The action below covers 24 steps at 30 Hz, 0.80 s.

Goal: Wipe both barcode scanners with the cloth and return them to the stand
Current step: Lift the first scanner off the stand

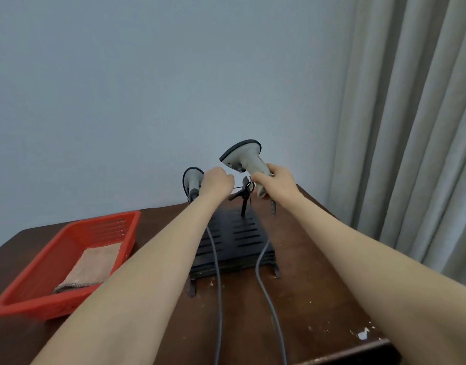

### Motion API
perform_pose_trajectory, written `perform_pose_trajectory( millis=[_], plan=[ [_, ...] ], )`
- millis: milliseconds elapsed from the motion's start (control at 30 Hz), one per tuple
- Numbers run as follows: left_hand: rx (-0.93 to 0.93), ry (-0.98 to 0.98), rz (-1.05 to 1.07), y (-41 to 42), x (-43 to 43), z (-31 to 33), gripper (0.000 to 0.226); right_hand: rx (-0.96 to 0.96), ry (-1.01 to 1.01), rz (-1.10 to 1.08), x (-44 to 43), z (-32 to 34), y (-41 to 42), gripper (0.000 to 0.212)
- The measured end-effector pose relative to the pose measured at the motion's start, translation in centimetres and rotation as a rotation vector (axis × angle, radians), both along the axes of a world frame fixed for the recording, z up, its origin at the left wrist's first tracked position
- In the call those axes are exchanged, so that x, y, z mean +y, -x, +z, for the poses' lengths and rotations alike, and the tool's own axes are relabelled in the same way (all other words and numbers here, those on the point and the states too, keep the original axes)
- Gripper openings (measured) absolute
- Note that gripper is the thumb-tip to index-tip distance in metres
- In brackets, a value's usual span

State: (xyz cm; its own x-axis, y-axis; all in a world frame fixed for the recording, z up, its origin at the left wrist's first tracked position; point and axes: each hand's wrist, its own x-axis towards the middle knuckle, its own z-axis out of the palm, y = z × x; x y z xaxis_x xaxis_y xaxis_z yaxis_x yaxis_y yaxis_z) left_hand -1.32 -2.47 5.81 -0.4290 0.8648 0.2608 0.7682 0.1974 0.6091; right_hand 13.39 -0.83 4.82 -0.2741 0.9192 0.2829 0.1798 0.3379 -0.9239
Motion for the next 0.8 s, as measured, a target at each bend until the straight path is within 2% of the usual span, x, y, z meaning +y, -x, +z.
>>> perform_pose_trajectory(
  millis=[133,300,400,600,800],
  plan=[
    [-0.523,-0.068,-0.05,-0.6,-2.1,0.9,0.022,0.083,0.056,0.118,-1.3,-0.4,-0.9,0.005],
    [-0.87,0.003,-0.165,-1.0,-4.0,1.0,0.034,0.123,0.069,0.215,-3.2,-1.2,-2.0,0.008],
    [-1.08,-0.035,-0.209,-1.4,-5.2,0.8,0.033,0.16,0.097,0.254,-3.9,-1.7,-2.4,0.008],
    [-1.234,-0.092,-0.176,-2.4,-7.3,-0.1,0.03,0.128,0.197,0.374,-4.4,-2.3,-3.0,0.029],
    [-1.275,-0.125,-0.152,-2.5,-8.6,-1.1,0.013,0.096,0.261,0.441,-4.7,-2.1,-2.4,0.03]
  ],
)
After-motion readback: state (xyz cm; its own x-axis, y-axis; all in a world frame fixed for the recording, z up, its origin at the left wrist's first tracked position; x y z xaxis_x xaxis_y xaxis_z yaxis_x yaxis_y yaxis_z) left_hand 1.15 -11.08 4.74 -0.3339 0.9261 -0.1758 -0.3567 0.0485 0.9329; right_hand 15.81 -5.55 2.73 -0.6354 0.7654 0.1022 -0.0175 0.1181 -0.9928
